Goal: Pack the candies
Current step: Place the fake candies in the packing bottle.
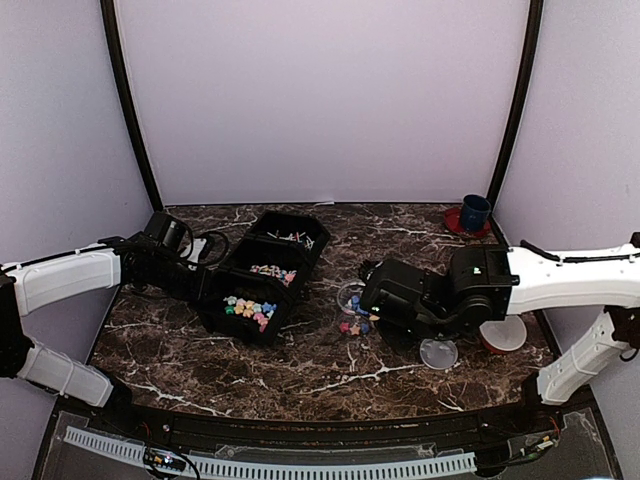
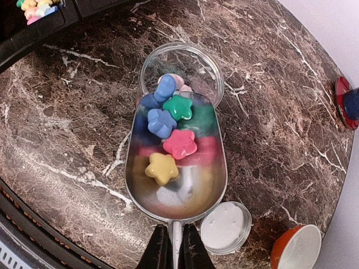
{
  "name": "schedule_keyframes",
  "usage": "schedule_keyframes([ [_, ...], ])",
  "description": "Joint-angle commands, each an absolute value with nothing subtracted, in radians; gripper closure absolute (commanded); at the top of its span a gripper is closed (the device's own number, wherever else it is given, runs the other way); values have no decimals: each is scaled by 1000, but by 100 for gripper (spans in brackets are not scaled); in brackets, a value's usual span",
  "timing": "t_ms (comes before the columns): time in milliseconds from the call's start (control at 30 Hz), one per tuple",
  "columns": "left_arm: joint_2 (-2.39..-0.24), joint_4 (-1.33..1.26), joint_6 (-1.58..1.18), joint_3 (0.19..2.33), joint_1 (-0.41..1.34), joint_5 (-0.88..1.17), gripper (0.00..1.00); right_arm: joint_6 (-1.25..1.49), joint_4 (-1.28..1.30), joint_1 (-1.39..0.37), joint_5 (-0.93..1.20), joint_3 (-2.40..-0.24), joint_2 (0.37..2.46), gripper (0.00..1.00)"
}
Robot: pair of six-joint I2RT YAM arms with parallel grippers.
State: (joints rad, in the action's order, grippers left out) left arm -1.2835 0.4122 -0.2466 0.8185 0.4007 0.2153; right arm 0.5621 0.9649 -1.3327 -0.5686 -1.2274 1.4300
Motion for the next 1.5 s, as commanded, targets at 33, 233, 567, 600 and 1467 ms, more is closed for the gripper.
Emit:
schedule_keyframes([
  [33, -1229, 266, -245, 893, 394, 261, 100, 574, 1016, -1336, -583, -1275, 1457, 100],
  [233, -1239, 270, -246, 893, 395, 258, 100, 566, 1036, -1321, -575, -1296, 1467, 100],
  [567, -1254, 279, -245, 896, 394, 252, 100, 538, 1104, -1311, -546, -1352, 1508, 100],
  [600, -1256, 279, -245, 896, 395, 252, 100, 536, 1113, -1310, -545, -1360, 1513, 100],
  [1467, -1334, 320, -307, 878, 477, 137, 100, 165, 501, -1296, -724, -1075, 1317, 100],
])
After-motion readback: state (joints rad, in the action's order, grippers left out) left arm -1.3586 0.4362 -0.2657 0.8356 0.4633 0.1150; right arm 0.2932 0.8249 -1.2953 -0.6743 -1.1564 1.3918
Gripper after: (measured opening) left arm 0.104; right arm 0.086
